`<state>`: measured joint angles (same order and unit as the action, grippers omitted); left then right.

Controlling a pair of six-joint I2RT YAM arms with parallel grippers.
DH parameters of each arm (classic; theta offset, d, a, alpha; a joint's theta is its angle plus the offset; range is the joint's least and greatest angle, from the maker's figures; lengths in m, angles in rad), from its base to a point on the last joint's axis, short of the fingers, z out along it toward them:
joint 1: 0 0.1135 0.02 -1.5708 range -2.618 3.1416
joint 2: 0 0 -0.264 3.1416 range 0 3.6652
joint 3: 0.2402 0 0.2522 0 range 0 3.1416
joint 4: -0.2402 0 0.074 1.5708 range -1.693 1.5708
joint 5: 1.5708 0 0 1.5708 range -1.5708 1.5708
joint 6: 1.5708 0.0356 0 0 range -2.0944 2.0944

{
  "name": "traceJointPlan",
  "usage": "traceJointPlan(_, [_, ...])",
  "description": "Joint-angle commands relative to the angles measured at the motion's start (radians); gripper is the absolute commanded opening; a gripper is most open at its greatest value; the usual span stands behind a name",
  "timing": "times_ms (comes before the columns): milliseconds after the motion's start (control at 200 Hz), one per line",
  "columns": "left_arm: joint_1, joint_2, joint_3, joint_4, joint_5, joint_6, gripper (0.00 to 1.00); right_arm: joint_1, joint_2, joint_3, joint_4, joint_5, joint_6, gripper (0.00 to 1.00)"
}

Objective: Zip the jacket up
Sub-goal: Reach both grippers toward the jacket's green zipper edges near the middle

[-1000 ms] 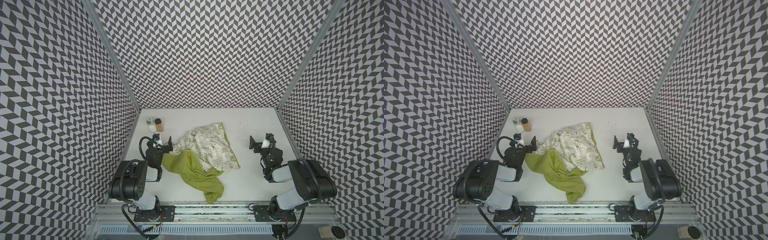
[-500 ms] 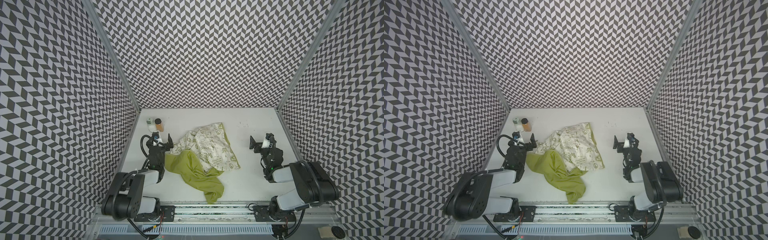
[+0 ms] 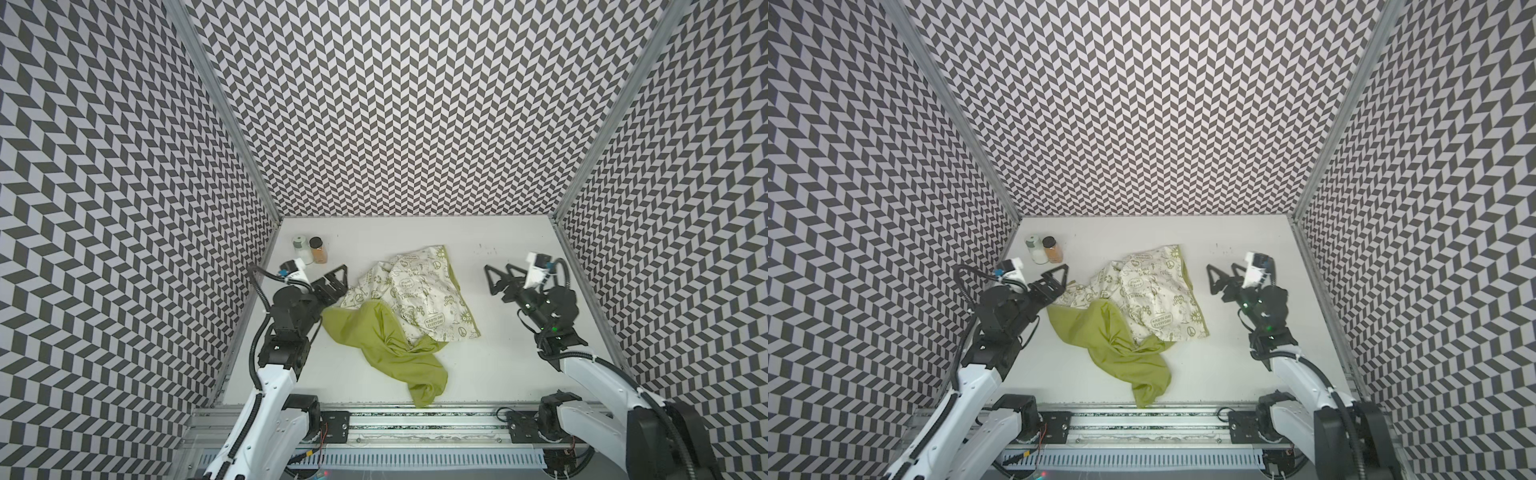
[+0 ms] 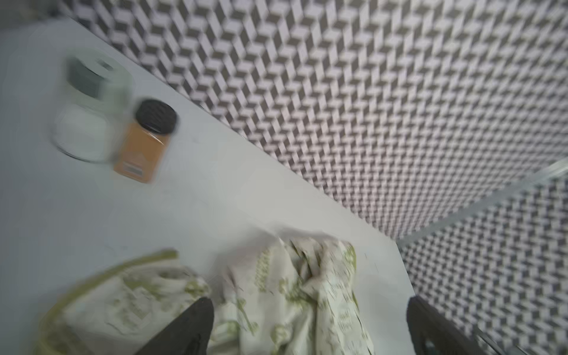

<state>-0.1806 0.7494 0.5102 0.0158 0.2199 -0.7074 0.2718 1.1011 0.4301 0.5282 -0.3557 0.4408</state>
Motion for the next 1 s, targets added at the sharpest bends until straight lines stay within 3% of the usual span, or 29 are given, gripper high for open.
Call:
traceJointPlan(0, [-0.158,-0.031,0.014,-0.201,-0.059,0.032,0.99,0.217,0.083,0.127,-0.359,0.07,-0.11,0.99])
traceJointPlan(165, [-0.289,0.048,-0.026,-0.286,-0.222,0.041,0.99,0.416,0.291,0.264,-0.497,0.242,-0.189,0.99])
traceJointPlan(255, [-0.29,0.123,-0.045,-0.251,-0.16,0.065,0.99,0.496,0.395,0.335,-0.541,0.31,-0.229,1.0])
traceJointPlan(315, [-0.29,0.188,-0.05,-0.204,-0.09,0.077,0.97,0.506,0.463,0.374,-0.562,0.327,-0.231,0.9])
traceJointPlan(381, [-0.291,0.257,-0.05,-0.168,-0.048,0.088,0.81,0.506,0.519,0.413,-0.596,0.37,-0.223,0.77])
traceJointPlan(431, [-0.292,0.297,-0.038,-0.16,-0.047,0.092,0.6,0.505,0.542,0.434,-0.621,0.433,-0.211,0.66])
traceJointPlan(531, [-0.291,0.354,0.009,-0.152,-0.048,0.126,0.28,0.5,0.534,0.449,-0.657,0.59,-0.168,0.33])
traceJointPlan(606, [-0.289,0.389,0.073,-0.154,-0.062,0.156,0.0,0.474,0.493,0.448,-0.685,0.672,-0.142,0.16])
traceJointPlan(696, [-0.29,0.439,0.173,-0.158,-0.072,0.199,0.0,0.402,0.409,0.424,-0.691,0.684,-0.118,0.0])
traceJointPlan(826, [-0.289,0.551,0.367,-0.167,-0.037,0.269,0.0,0.286,0.235,0.383,-0.706,0.68,-0.099,0.0])
traceJointPlan(996, [-0.296,0.668,0.656,-0.222,0.05,0.379,0.0,0.191,0.018,0.34,-0.712,0.774,-0.104,0.0])
